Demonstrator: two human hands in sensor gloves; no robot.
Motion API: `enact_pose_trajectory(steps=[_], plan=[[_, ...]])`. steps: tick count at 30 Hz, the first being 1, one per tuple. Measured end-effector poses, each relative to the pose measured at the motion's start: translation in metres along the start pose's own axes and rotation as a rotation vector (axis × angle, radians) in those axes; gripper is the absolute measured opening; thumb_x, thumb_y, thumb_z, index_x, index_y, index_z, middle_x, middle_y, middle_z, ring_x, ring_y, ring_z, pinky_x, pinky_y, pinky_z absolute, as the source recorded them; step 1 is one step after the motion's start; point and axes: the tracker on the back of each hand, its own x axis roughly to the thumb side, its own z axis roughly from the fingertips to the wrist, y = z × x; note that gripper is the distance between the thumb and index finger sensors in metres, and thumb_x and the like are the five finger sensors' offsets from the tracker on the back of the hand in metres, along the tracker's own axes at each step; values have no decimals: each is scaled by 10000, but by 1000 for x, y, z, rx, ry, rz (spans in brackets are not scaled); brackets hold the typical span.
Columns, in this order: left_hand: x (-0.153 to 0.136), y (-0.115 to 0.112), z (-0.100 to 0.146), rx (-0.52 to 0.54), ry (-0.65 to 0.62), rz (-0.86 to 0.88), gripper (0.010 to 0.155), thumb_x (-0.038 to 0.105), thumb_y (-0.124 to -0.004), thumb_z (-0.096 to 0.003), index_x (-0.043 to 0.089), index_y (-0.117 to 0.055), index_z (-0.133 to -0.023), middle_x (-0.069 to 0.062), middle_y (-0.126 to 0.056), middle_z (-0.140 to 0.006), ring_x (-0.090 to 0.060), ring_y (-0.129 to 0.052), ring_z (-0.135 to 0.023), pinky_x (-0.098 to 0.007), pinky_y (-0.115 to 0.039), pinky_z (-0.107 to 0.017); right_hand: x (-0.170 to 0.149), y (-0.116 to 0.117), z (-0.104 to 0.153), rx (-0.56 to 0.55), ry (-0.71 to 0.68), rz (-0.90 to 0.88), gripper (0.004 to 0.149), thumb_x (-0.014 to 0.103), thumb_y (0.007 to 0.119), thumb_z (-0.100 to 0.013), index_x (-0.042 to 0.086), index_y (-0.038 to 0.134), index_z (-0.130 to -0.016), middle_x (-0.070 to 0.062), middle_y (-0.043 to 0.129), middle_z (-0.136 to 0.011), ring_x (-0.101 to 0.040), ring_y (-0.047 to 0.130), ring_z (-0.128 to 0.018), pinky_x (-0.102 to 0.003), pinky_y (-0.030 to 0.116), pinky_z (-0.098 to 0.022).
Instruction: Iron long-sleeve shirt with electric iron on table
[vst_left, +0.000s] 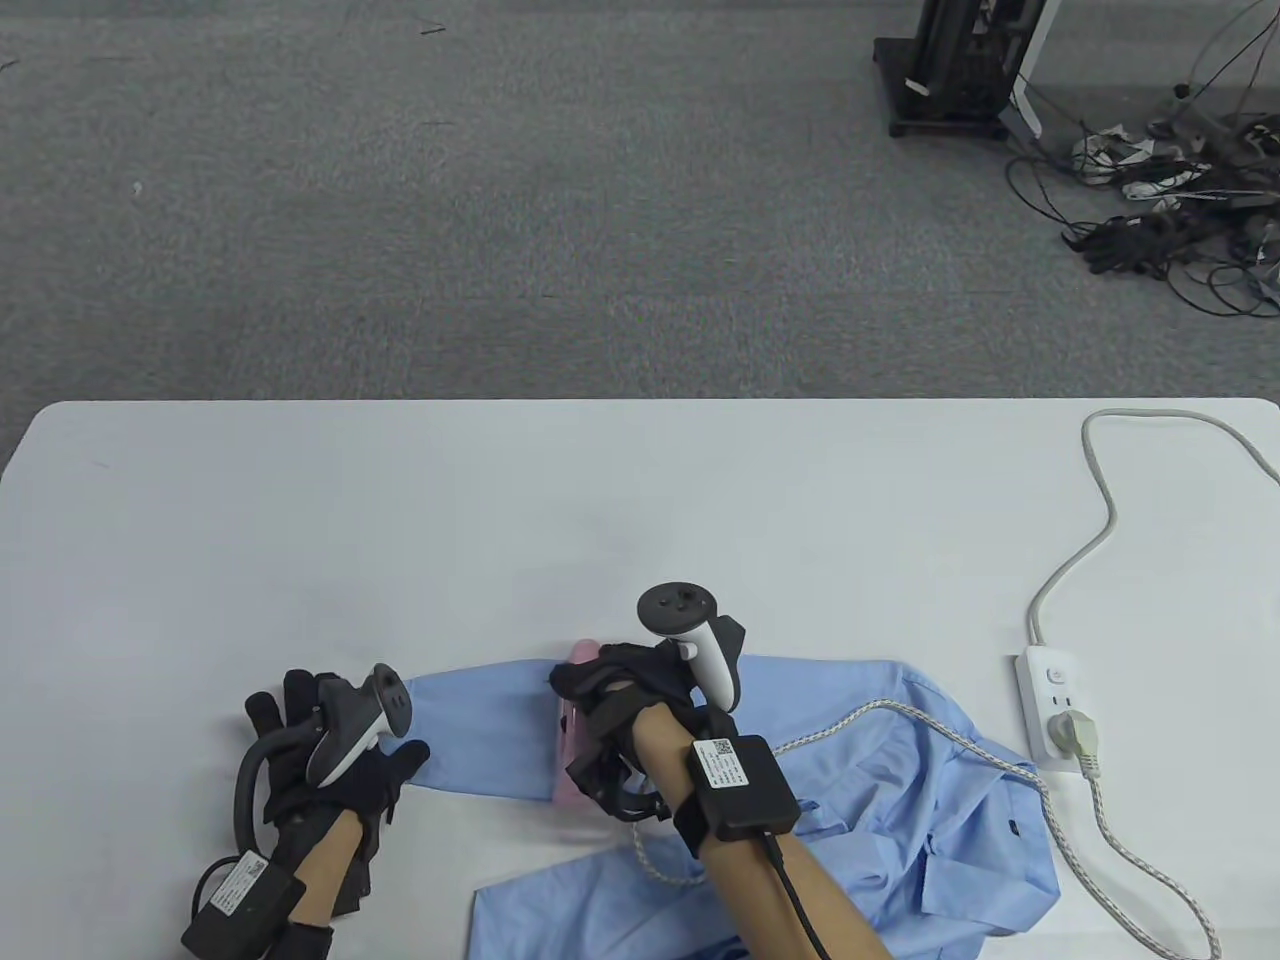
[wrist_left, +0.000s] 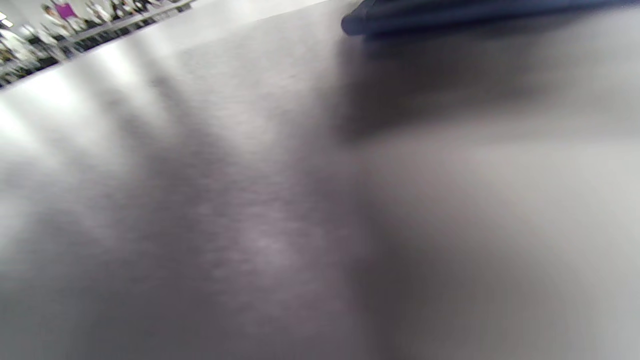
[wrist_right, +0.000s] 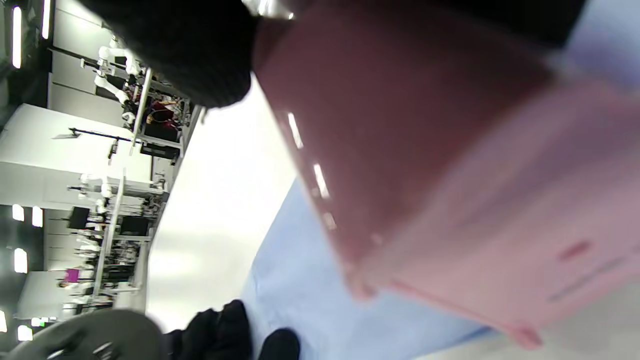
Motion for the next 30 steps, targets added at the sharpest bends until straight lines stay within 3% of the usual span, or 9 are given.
enact_pose_trajectory(steps=[2, 6, 17, 30], plan=[[-7, 0, -3, 2, 15, 46, 854, 754, -531, -294, 347, -311, -1013, 53, -117, -1167, -243, 71, -1068, -603, 57, -697, -2, 5, 0, 1, -10, -57, 627, 363, 793, -429, -96, 565, -789, -237, 728, -618, -258, 964, -503, -424, 910, -341], [-13, -2, -6, -34, 11, 95, 841, 753, -550, -300, 379, -282, -1005, 53, -101, -1163, -242, 78, -1064, -600, 60, -695, -14, -11, 5, -27, -13, -90, 622, 351, 793, -425, -108, 566, -779, -248, 731, -608, -262, 971, -485, -424, 915, -325], [-12, -2, -6, -32, 8, 92, 841, 745, -546, -304, 366, -282, -1007, 63, -109, -1163, -240, 68, -1067, -601, 51, -699, -90, -118, 50, -285, 2, -228, 611, 337, 839, -395, -126, 643, -742, -263, 786, -554, -278, 1011, -399, -431, 935, -246], [-13, -2, -6, -47, 7, 111, 826, 724, -542, -321, 355, -269, -1007, 83, -112, -1160, -234, 59, -1070, -600, 40, -705, -129, -209, 78, -458, 118, -161, 605, 345, 841, -389, -117, 680, -746, -254, 810, -544, -275, 1026, -371, -421, 941, -224]])
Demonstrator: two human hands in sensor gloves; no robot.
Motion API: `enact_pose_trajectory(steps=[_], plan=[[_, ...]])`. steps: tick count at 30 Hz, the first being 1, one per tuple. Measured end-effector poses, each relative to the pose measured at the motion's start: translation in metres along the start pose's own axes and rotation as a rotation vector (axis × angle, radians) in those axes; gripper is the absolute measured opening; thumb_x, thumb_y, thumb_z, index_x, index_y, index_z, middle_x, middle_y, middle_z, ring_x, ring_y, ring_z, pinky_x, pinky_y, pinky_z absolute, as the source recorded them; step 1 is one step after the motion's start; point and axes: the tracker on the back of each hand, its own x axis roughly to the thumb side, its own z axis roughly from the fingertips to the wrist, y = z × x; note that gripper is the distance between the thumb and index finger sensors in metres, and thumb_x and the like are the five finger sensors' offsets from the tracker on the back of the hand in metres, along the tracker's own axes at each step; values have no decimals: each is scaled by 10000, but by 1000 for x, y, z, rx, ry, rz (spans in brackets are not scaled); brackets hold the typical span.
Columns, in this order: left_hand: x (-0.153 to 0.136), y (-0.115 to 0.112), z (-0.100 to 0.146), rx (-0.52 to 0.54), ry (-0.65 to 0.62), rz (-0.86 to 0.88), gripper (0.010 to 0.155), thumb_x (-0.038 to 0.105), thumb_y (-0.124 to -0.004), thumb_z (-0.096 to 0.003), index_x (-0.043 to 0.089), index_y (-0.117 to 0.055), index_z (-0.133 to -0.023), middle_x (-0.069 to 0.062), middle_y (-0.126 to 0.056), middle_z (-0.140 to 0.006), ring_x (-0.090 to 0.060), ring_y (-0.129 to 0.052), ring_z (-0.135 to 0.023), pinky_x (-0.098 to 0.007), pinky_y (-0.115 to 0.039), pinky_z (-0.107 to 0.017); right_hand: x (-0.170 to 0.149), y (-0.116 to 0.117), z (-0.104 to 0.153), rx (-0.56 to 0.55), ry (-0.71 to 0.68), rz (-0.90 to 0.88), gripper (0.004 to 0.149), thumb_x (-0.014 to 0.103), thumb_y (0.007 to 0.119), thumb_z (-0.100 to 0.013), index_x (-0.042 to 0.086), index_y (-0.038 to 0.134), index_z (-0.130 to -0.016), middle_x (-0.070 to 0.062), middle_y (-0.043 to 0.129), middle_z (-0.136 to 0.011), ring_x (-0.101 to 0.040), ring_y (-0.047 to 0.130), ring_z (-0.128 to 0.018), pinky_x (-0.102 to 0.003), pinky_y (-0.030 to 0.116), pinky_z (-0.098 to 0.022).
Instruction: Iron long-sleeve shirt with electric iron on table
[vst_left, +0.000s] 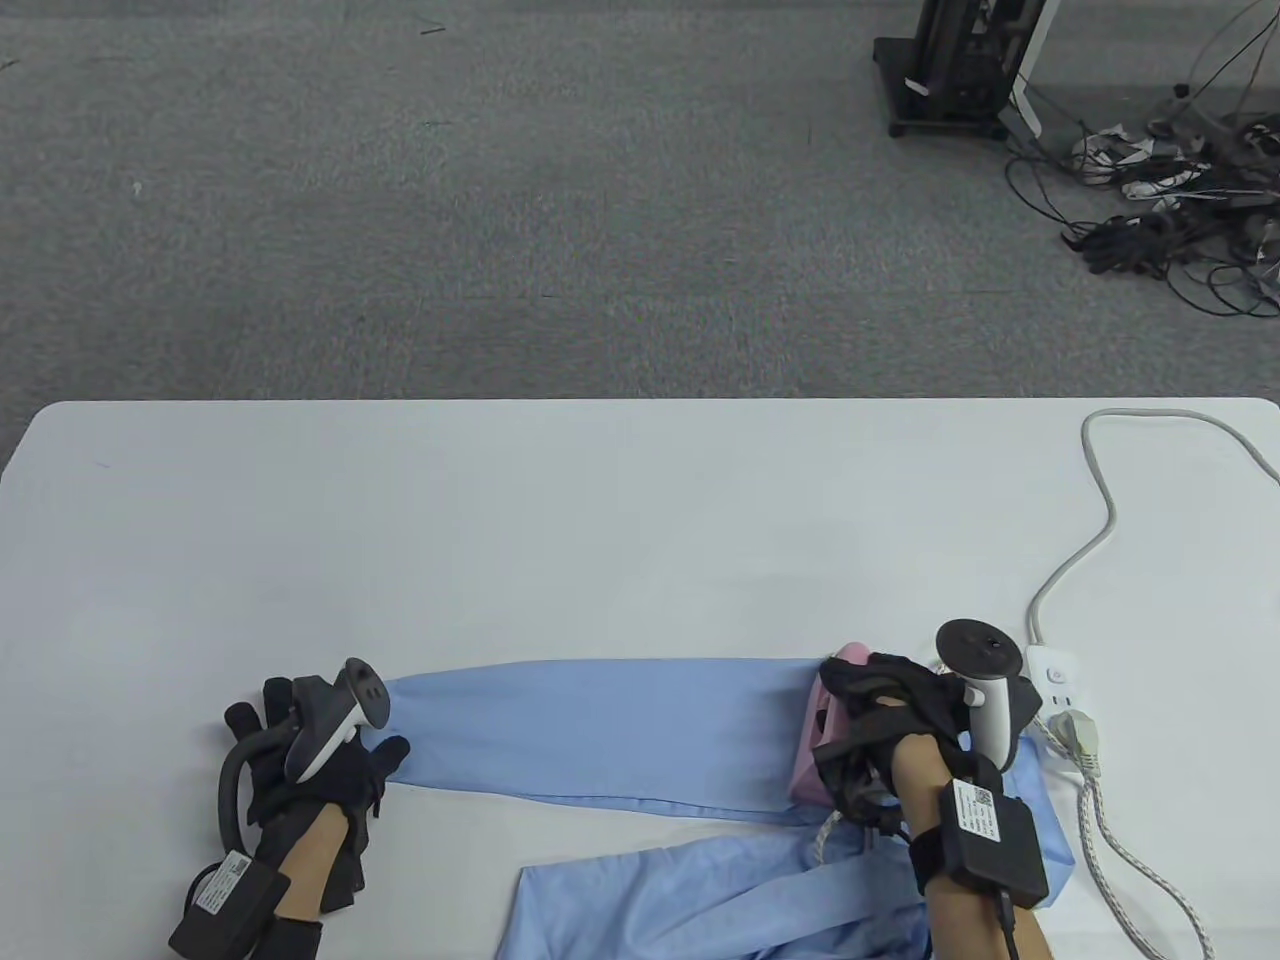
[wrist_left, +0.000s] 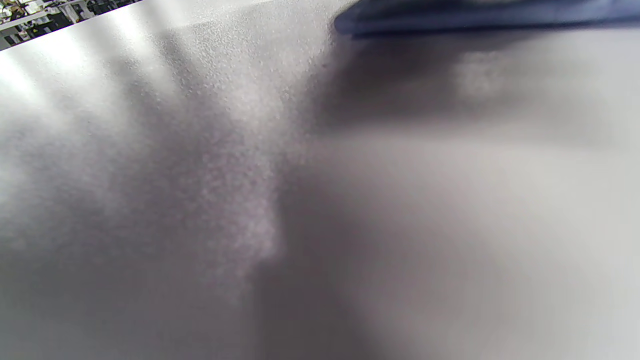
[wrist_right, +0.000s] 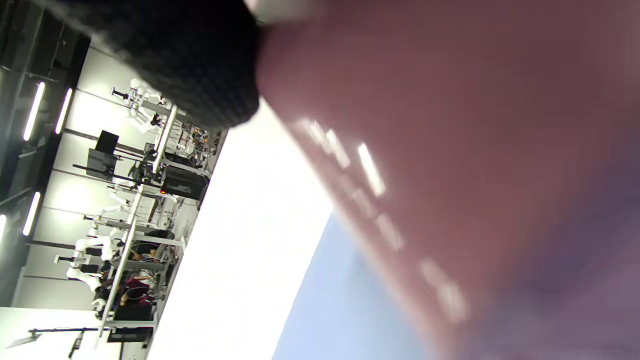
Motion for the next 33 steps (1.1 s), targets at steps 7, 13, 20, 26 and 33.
enact_pose_trajectory(steps=[7, 13, 20, 26, 33], plan=[[-2, 0, -1, -8, -2, 15, 824, 723, -548, -323, 361, -261, -1006, 80, -103, -1158, -231, 65, -1067, -599, 44, -702, -15, -30, -13, -58, 37, -128, 603, 352, 840, -394, -108, 678, -748, -250, 806, -548, -273, 1019, -371, -423, 931, -227], [-1, 0, 0, -5, -3, 21, 821, 719, -555, -333, 356, -270, -1012, 85, -94, -1155, -222, 76, -1061, -593, 52, -696, -15, -26, -17, -20, 45, -144, 599, 367, 826, -406, -90, 652, -750, -234, 788, -561, -256, 1002, -387, -417, 917, -251], [-10, 15, 10, 105, -68, 168, 809, 711, -538, -338, 359, -319, -1033, 89, -79, -1147, -220, 75, -1059, -593, 50, -694, 19, -32, 7, 62, -52, -261, 603, 395, 792, -437, -72, 611, -773, -234, 750, -596, -273, 972, -439, -442, 886, -304], [-14, 20, 17, 161, -87, 206, 808, 713, -526, -341, 359, -327, -1040, 90, -85, -1149, -223, 68, -1061, -598, 43, -694, 82, -43, 34, -109, -309, -223, 496, 495, 883, -366, 94, 736, -619, -129, 807, -519, -254, 990, -467, -494, 884, -373], [-12, 20, 18, 139, -103, 215, 809, 714, -525, -342, 362, -332, -1044, 94, -82, -1145, -220, 76, -1058, -597, 48, -691, 97, -13, 10, -47, -371, -249, 441, 414, 913, -378, 179, 757, -717, -81, 781, -771, -372, 741, -870, -698, 505, -556]])
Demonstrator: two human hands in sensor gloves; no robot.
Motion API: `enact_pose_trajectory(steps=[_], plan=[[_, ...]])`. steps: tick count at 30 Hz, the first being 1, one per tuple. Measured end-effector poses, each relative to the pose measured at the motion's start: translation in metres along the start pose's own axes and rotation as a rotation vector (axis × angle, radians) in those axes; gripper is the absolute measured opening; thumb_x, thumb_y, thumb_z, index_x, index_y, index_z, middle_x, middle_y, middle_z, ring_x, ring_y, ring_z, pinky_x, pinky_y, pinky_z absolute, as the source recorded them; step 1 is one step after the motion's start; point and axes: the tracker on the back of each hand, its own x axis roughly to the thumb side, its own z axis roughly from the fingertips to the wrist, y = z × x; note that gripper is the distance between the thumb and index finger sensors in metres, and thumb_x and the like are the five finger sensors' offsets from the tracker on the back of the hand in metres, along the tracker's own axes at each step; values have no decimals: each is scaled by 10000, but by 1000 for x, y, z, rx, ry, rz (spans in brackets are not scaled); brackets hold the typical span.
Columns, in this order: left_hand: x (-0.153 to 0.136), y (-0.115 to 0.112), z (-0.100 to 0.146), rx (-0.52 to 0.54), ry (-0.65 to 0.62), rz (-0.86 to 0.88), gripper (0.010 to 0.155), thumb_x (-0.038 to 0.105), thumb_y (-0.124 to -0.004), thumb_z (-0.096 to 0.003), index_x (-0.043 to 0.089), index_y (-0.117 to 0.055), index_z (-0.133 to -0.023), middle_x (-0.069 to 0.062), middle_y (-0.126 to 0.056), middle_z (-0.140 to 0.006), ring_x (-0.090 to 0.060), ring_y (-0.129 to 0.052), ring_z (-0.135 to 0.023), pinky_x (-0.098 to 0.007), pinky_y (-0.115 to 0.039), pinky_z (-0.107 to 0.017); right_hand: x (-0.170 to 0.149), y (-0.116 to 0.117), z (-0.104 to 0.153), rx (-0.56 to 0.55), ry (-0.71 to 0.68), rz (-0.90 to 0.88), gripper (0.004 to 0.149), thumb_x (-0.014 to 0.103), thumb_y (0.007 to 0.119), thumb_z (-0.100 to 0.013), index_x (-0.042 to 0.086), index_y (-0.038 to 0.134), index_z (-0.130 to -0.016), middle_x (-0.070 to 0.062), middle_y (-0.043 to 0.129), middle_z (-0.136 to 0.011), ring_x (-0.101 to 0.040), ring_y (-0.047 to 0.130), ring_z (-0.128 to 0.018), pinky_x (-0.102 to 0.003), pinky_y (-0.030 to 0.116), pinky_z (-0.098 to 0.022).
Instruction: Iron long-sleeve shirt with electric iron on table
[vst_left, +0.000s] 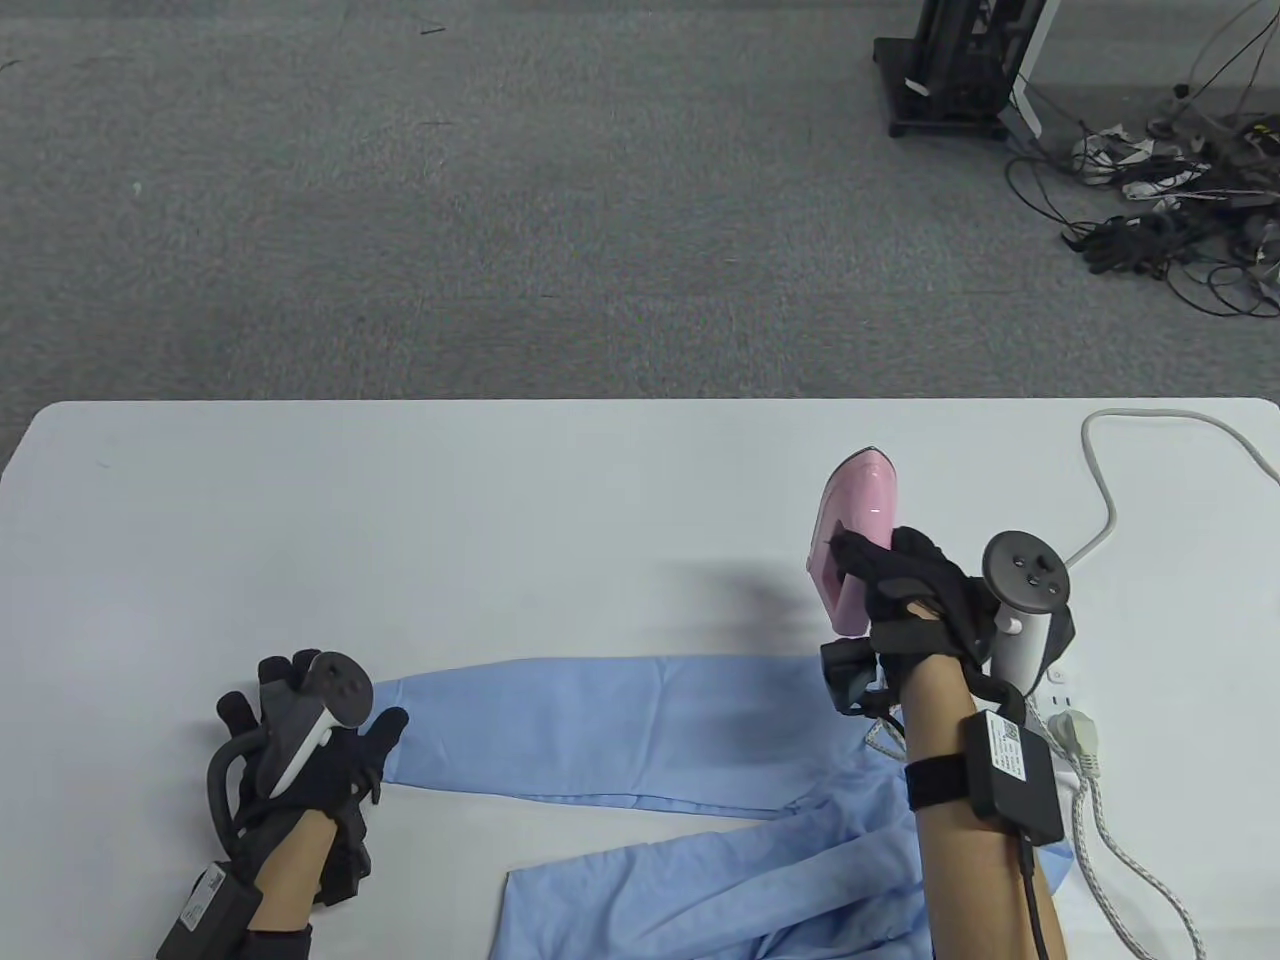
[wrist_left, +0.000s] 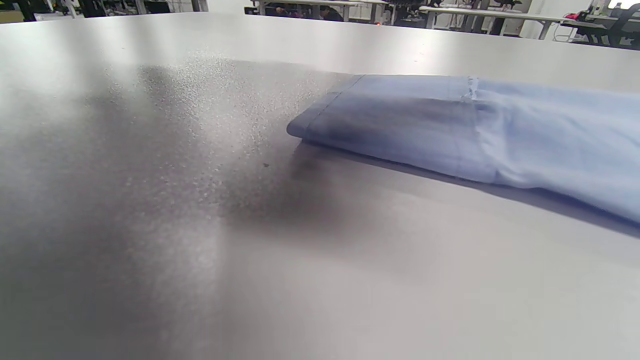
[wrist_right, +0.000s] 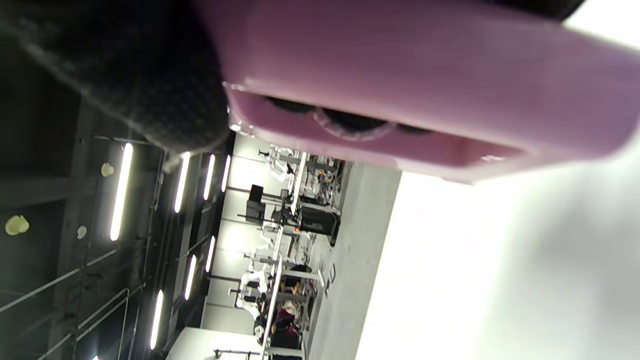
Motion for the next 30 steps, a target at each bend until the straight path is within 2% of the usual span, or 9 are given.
enact_pose_trajectory(steps=[2, 7, 14, 18, 23, 25, 30], plan=[[0, 2, 2, 17, -2, 4, 807, 713, -527, -343, 364, -332, -1043, 95, -51, -1147, -218, 78, -1059, -597, 49, -691, -10, 12, -9, 25, -6, 1, 440, 398, 917, -376, 182, 759, -726, -80, 777, -786, -377, 721, -891, -691, 495, -562], [3, 2, 4, 7, -25, 3, 805, 713, -527, -344, 368, -326, -1043, 94, -45, -1143, -221, 81, -1056, -596, 50, -689, -41, 43, -25, 52, 30, -175, 448, 362, 916, -373, 156, 747, -733, -117, 740, -795, -420, 659, -904, -700, 451, -564], [12, 2, 11, 13, -68, -10, 809, 714, -527, -346, 368, -315, -1046, 94, -37, -1141, -222, 87, -1054, -598, 50, -688, -72, 65, -41, 94, 58, -170, 457, 365, 898, -375, 166, 725, -749, -110, 714, -814, -415, 633, -923, -693, 440, -579], [13, 0, 12, -25, -99, -6, 805, 712, -529, -349, 369, -317, -1046, 86, -37, -1142, -225, 89, -1053, -599, 52, -686, -82, 71, -45, 129, 26, -140, 458, 382, 879, -379, 176, 717, -754, -99, 713, -820, -418, 632, -924, -686, 455, -582], [15, -1, 12, -38, -110, 6, 804, 709, -531, -352, 366, -317, -1046, 88, -32, -1140, -225, 94, -1050, -598, 56, -684, -75, 68, -41, 38, 85, 7, 460, 363, 899, -347, 161, 767, -739, -198, 730, -846, -494, 658, -870, -690, 571, -529], [15, -2, 13, -40, -110, 4, 807, 710, -530, -351, 363, -316, -1047, 85, -32, -1140, -225, 95, -1050, -599, 56, -684, -75, 67, -40, 93, 104, 40, 471, 398, 878, -375, 189, 740, -773, -195, 692, -889, -479, 629, -889, -673, 595, -536], [15, -2, 13, -38, -111, 6, 809, 711, -530, -351, 360, -315, -1048, 86, -30, -1139, -226, 96, -1049, -598, 56, -683, -69, 66, -38, 104, 151, 141, 527, 441, 858, -388, 182, 713, -824, -226, 651, -917, -493, 614, -886, -677, 598, -529]])
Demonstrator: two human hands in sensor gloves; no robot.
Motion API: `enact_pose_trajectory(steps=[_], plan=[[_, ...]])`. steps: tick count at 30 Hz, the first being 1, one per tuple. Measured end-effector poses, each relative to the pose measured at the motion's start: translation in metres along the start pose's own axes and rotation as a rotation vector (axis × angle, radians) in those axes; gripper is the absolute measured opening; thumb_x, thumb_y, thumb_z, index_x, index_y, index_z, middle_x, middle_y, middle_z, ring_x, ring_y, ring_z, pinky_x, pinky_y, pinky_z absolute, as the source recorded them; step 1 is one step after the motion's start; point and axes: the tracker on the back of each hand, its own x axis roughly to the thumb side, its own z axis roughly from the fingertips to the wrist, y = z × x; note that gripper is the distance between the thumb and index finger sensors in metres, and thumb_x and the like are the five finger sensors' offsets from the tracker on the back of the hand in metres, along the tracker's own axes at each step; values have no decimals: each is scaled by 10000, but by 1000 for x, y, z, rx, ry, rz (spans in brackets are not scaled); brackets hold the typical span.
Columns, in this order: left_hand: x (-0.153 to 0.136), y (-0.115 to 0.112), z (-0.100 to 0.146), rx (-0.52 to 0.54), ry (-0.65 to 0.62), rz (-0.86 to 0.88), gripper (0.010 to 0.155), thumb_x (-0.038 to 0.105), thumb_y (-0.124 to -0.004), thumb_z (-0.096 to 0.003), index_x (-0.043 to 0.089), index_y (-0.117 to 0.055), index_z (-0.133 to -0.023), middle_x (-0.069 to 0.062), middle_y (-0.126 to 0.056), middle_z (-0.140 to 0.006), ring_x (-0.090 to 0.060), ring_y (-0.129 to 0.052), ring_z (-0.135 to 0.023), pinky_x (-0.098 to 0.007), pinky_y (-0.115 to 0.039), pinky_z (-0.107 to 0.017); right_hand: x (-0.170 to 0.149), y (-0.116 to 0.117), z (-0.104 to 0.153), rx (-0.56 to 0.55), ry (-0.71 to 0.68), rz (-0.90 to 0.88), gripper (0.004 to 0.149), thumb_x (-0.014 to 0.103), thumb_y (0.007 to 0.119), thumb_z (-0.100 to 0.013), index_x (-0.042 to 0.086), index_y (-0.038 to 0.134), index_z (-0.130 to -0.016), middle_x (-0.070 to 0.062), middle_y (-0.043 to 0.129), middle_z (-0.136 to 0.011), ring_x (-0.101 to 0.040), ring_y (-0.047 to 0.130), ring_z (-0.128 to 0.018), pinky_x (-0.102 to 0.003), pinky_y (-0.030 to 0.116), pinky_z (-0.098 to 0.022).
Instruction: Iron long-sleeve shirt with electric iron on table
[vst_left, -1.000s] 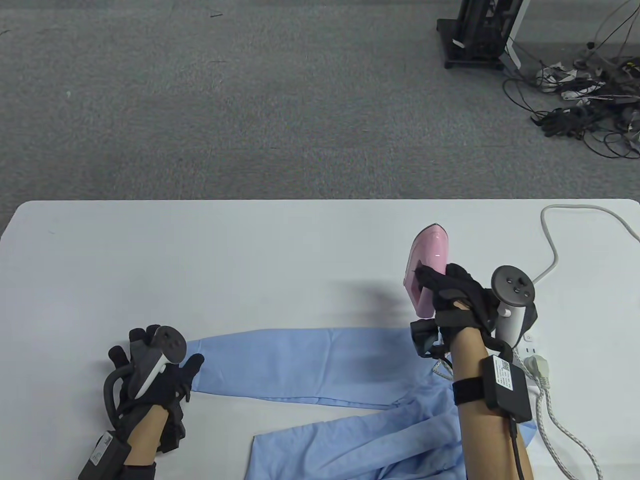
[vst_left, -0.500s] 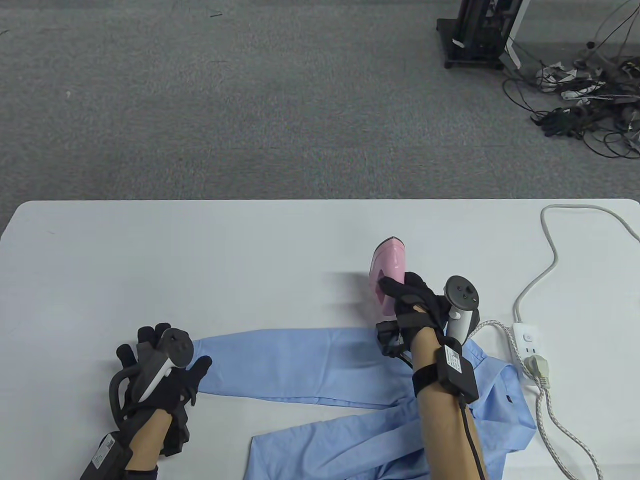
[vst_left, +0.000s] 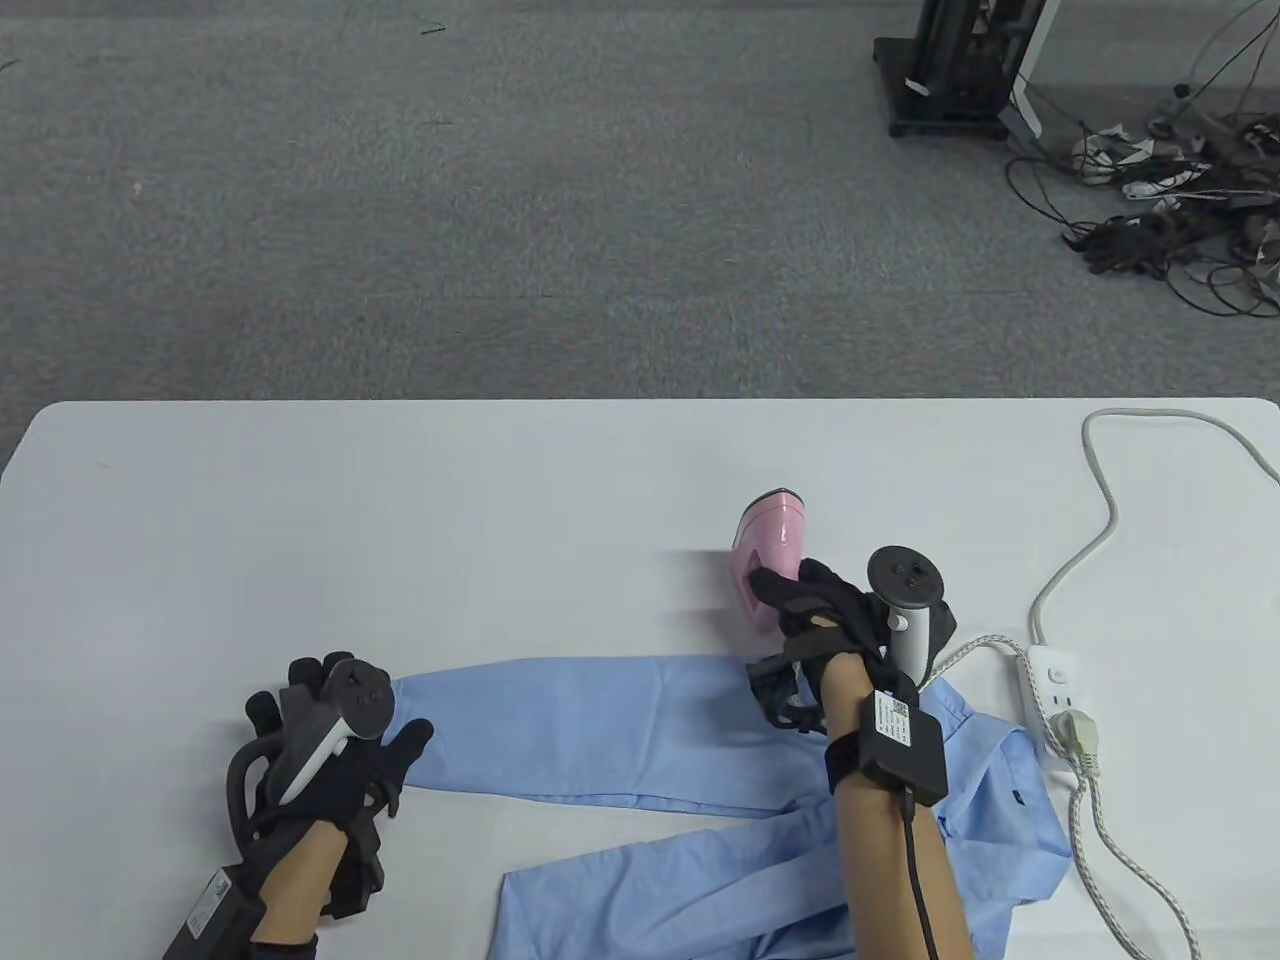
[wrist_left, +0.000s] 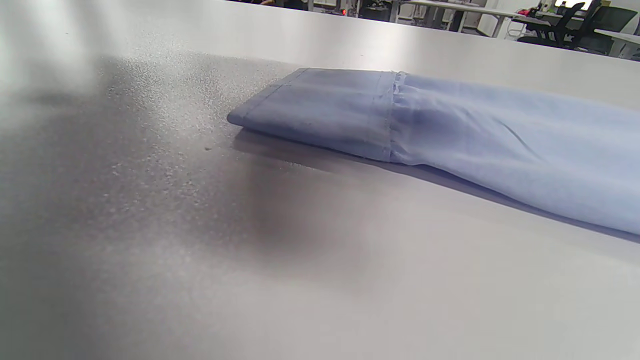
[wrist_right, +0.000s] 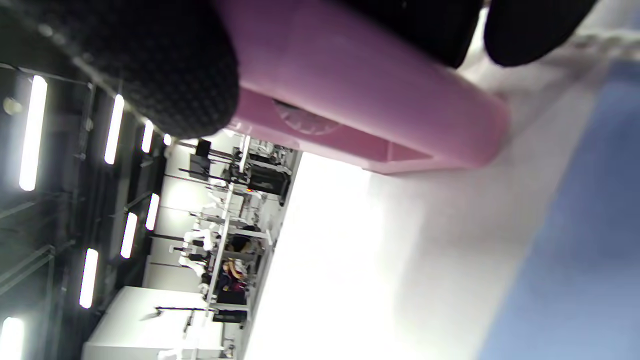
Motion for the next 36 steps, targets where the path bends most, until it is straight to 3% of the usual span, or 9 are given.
enact_pose_trajectory(steps=[5, 9, 11, 14, 16, 20, 25, 31, 36], plan=[[4, 0, 2, 0, -54, 28, 803, 708, -536, -355, 364, -322, -1049, 76, -32, -1141, -234, 96, -1048, -600, 59, -680, 17, -9, 16, 188, 41, 260, 787, 547, 669, -452, 52, 362, -980, -318, 278, -983, -565, 425, -916, -702, 505, -560], [9, -1, 4, 7, -67, 7, 803, 707, -536, -355, 366, -319, -1049, 79, -28, -1140, -231, 99, -1049, -600, 61, -681, 43, -32, 47, 90, -58, 403, 821, 568, 684, -421, 45, 399, -987, -313, 260, -996, -553, 454, -910, -699, 533, -551], [11, -3, 4, 2, -69, -4, 804, 707, -536, -355, 364, -319, -1049, 72, -29, -1141, -233, 98, -1048, -600, 59, -680, 52, -45, 60, 95, -111, 558, 808, 551, 720, -408, 110, 432, -1021, -220, 153, -1037, -510, 268, -940, -710, 384, -581], [12, -4, 5, -13, -80, -10, 803, 708, -535, -356, 369, -313, -1049, 71, -21, -1139, -237, 106, -1045, -601, 64, -677, 54, -69, 73, 16, -66, 917, 843, 648, 603, -402, 151, 378, -1046, -167, 105, -1055, -474, 197, -959, -705, 331, -599], [12, -4, 5, -6, -81, -6, 802, 706, -538, -356, 368, -315, -1049, 69, -20, -1139, -237, 106, -1045, -601, 63, -677, 49, -86, 77, -45, 0, 1015, 856, 690, 503, -401, 163, 327, -1051, -155, 72, -1056, -467, 161, -968, -710, 305, -609], [11, -3, 5, 3, -82, 3, 801, 705, -539, -357, 369, -318, -1049, 69, -23, -1140, -239, 104, -1046, -600, 63, -679, 31, -121, 79, -202, 55, 995, 851, 687, 487, -383, 157, 386, -1042, -142, 131, -1064, -454, 180, -977, -723, 292, -611], [12, -3, 5, -6, -90, 2, 802, 703, -540, -356, 367, -320, -1050, 67, -24, -1140, -240, 105, -1045, -600, 65, -677, -17, -164, 73, -263, 242, 974, 822, 674, 443, -386, 171, 411, -1036, -137, 151, -1064, -451, 188, -979, -725, 291, -612], [25, 0, 18, 31, -173, 2, 799, 702, -541, -358, 363, -336, -1052, 62, -38, -1146, -246, 91, -1051, -603, 62, -678, -58, -175, 59, -253, 336, 940, 796, 653, 466, -384, 172, 468, -1019, -154, 225, -1053, -455, 271, -954, -693, 372, -601], [31, -2, 22, 27, -194, -20, 802, 703, -539, -356, 363, -332, -1052, 63, -31, -1144, -244, 98, -1049, -603, 65, -676, -70, -178, 50, -245, 365, 928, 795, 664, 462, -384, 161, 465, -1000, -156, 251, -1050, -455, 300, -945, -673, 406, -598]])
